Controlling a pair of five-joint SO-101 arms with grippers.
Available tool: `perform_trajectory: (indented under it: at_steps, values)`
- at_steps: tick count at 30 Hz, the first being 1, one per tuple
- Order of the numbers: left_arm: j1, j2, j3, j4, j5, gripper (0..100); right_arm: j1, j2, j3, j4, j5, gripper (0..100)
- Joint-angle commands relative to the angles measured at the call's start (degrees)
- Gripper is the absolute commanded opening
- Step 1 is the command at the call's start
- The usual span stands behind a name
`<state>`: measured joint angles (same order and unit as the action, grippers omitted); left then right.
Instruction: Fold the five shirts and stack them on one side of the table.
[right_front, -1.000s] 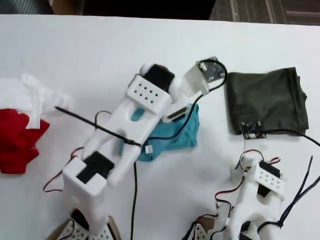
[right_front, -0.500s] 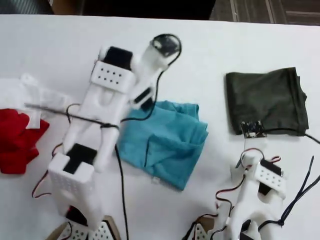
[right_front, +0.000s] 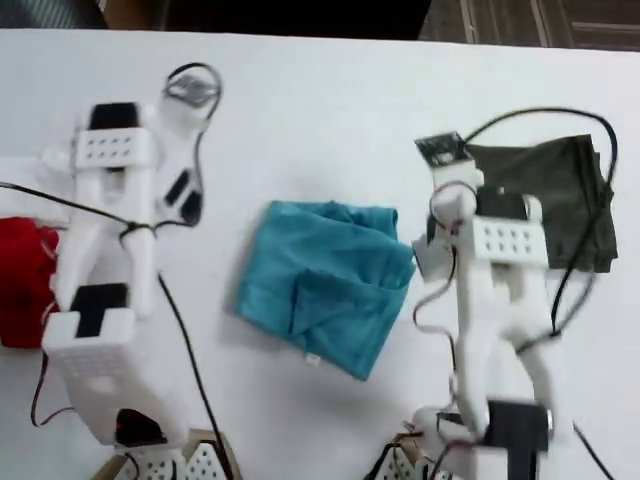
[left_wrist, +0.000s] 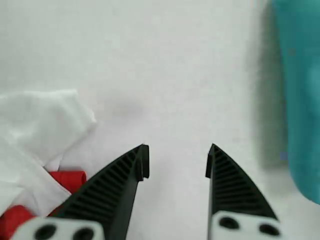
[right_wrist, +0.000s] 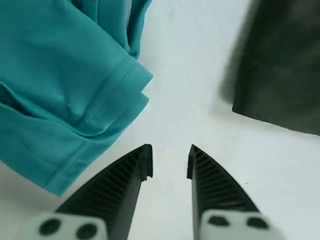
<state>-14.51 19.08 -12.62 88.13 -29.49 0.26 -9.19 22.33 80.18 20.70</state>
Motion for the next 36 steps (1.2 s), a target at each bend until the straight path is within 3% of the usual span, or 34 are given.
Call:
perform_trajectory:
  at_steps: [1, 9, 13, 17, 36]
  values:
    - [-4.0, -1.1, 4.3, -3.1, -0.9, 20, -0.7, 9.5, -10.0, 3.5, -1.0, 10.8]
    - [-5.7, -1.1, 12.1, -9.6, -2.0, 20, -2.3, 15.4, -22.4, 13.1, -1.0, 11.0]
    - [-3.8, -1.1, 12.0, -10.2, -1.8, 20, -6.0, 16.0, -24.6, 14.9, -1.1, 15.9]
    - [-2.0, -1.1, 12.4, -10.2, -1.6, 20, -10.1, 15.7, -22.2, 12.2, -3.7, 17.0]
    - [-4.3, -1.1, 12.4, -9.8, -1.9, 20, -10.2, 16.0, -9.7, -1.7, -4.8, 17.0]
